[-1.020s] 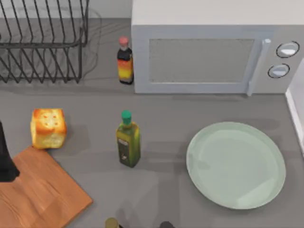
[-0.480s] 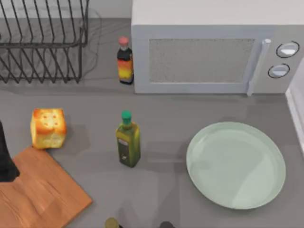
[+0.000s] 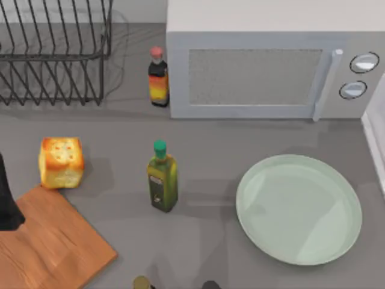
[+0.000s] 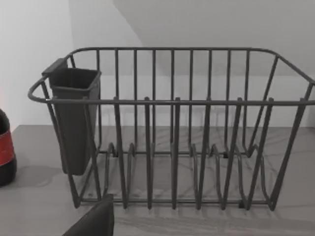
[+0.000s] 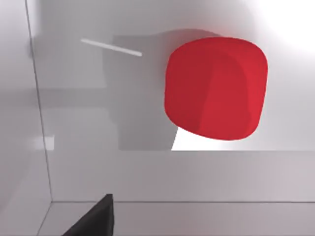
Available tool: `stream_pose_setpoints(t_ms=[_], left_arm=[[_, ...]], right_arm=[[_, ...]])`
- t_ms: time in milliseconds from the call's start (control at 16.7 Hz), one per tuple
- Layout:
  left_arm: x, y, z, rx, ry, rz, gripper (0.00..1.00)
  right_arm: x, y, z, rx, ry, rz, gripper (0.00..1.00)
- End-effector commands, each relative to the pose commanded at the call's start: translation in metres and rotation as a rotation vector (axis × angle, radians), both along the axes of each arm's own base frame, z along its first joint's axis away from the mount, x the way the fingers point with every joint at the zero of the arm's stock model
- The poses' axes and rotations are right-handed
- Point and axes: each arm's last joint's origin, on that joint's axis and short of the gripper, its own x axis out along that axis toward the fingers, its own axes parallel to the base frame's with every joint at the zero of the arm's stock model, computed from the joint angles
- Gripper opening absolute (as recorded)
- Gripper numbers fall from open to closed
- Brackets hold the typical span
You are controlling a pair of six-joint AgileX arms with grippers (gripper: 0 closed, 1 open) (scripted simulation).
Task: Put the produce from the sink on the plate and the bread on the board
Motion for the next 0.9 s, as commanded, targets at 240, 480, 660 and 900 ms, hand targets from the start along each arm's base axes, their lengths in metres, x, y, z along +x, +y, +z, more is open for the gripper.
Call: stream_pose_setpoints(t_ms=[240,480,660,900], left_arm=[[0.0,0.0,0.0,0.0,0.0,0.0,1.0],[0.0,0.0,0.0,0.0,0.0,0.0,1.0],[0.0,0.0,0.0,0.0,0.0,0.0,1.0],[0.0,0.0,0.0,0.0,0.0,0.0,1.0]], right_arm=[[0.005,-0.002,-0.046,0.0,0.001,-0.001,1.0],[0.004,-0.003,-0.103,0.0,0.001,-0.003,1.0],[0.0,-0.002,-0.134,0.0,-0.001,-0.004,1.0],[-0.002,-0.001,-0.142,0.0,0.0,-0.004,1.0]])
